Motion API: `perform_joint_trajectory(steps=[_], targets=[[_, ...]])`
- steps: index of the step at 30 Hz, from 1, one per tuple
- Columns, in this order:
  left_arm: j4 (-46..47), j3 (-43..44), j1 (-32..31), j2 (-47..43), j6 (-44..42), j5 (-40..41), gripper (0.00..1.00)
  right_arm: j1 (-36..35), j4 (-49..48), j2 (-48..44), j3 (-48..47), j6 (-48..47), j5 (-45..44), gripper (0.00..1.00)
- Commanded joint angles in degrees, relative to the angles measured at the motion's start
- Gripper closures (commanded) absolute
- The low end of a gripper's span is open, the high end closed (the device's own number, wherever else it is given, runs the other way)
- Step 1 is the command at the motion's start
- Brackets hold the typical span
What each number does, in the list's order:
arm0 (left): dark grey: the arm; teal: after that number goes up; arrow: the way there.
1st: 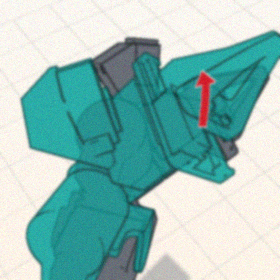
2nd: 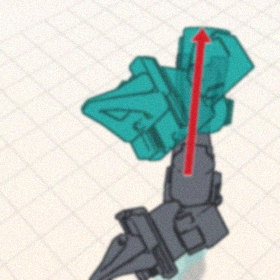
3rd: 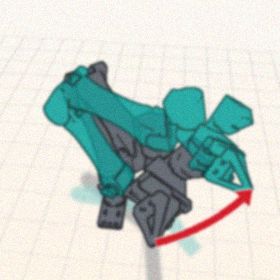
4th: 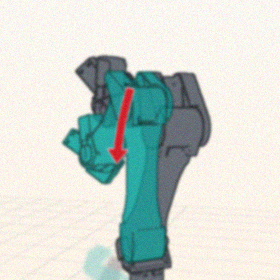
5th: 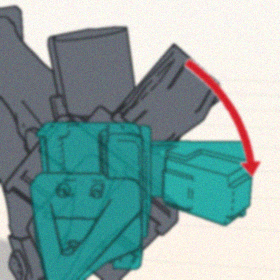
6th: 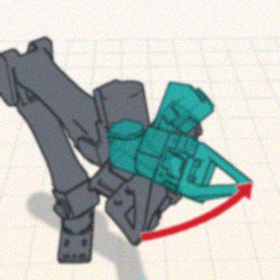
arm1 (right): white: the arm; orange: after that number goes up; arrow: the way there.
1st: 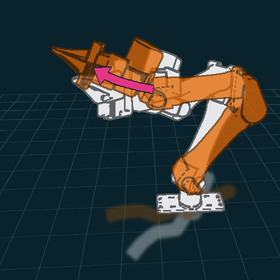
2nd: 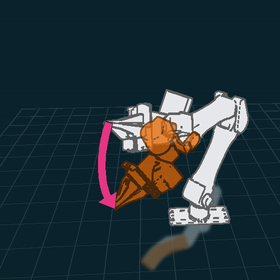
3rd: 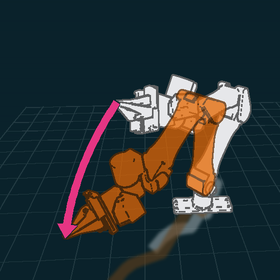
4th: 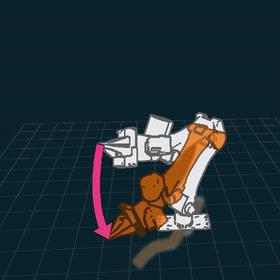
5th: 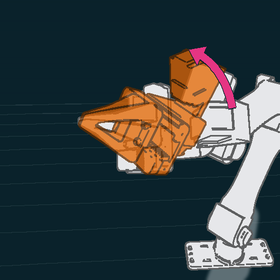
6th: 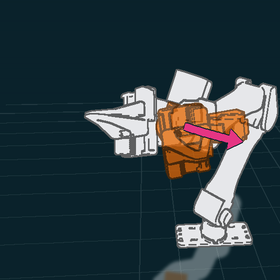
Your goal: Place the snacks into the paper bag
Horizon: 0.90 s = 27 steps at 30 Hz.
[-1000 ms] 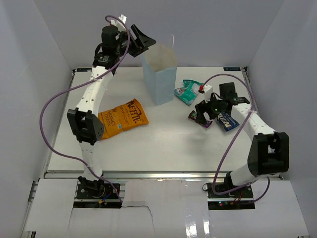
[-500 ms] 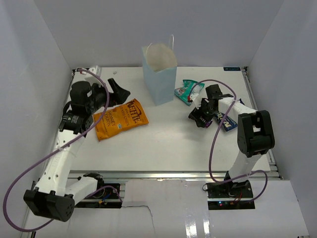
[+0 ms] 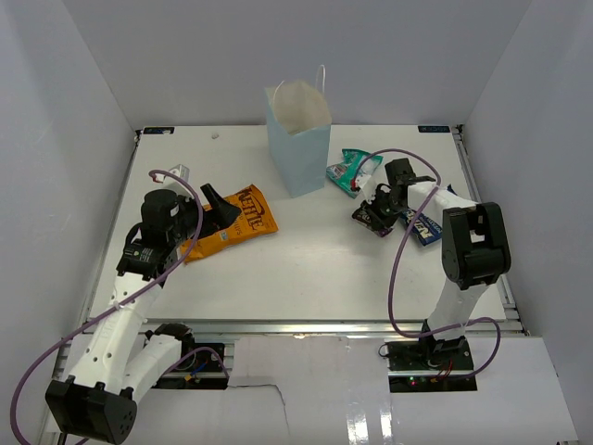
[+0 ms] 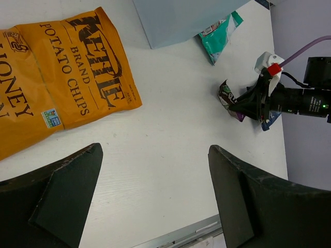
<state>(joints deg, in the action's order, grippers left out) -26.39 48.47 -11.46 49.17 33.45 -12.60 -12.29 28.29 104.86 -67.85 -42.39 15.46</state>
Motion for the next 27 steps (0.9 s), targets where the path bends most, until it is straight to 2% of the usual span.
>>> perform_joint_trajectory(steps=[1, 4, 7, 9, 10, 13, 14, 18, 23, 25, 27], targets=[[1.2, 0.8, 0.1, -0.3, 0.6, 0.4, 0.06, 0.5, 0.4, -2.9, 1.7, 0.6, 3.4, 0.82], [1.2, 0.5, 0.0, -0.3, 0.6, 0.5, 0.06, 0.7, 2.4, -7.1, 1.8, -0.8, 6.7, 0.85], [1.1, 0.0, 0.0, -0.3, 0.7, 0.4, 0.06, 0.8, 7.5, -12.4, -0.3, -4.6, 17.4, 0.86], [1.3, -0.7, 0.1, -0.3, 0.7, 0.2, 0.06, 0.5, 10.2, -14.5, -4.5, -5.2, 21.3, 0.86], [1.3, -0.9, 0.1, -0.4, 0.6, 0.1, 0.06, 0.3, 10.6, -15.9, -6.6, -4.3, 24.0, 0.87], [2.0, -2.1, 0.1, -0.3, 0.7, -0.7, 0.06, -1.3, 8.5, -15.7, -16.6, 1.6, 24.8, 0.92], [2.6, -2.3, 0.0, -0.3, 0.8, -0.9, 0.06, -1.9, 6.8, -15.2, -19.1, 8.3, 24.4, 0.92], [2.7, -2.7, 0.1, -0.2, 0.8, -1.6, 0.06, -7.4, -1.6, -8.6, -35.4, 22.7, 17.7, 0.92], [2.7, -4.0, 0.0, -1.2, 2.1, -2.9, 0.06, -12.6, -9.4, 2.5, -52.0, 37.7, 1.4, 0.92], [2.7, -4.9, 0.0, -2.0, 2.6, -3.5, 0.06, -13.6, -13.2, 7.5, -58.1, 39.7, -3.8, 0.92], [2.1, -5.3, 0.0, -3.3, 3.0, -3.5, 0.06, -15.1, -17.2, 10.3, -59.6, 40.9, -8.2, 0.92]])
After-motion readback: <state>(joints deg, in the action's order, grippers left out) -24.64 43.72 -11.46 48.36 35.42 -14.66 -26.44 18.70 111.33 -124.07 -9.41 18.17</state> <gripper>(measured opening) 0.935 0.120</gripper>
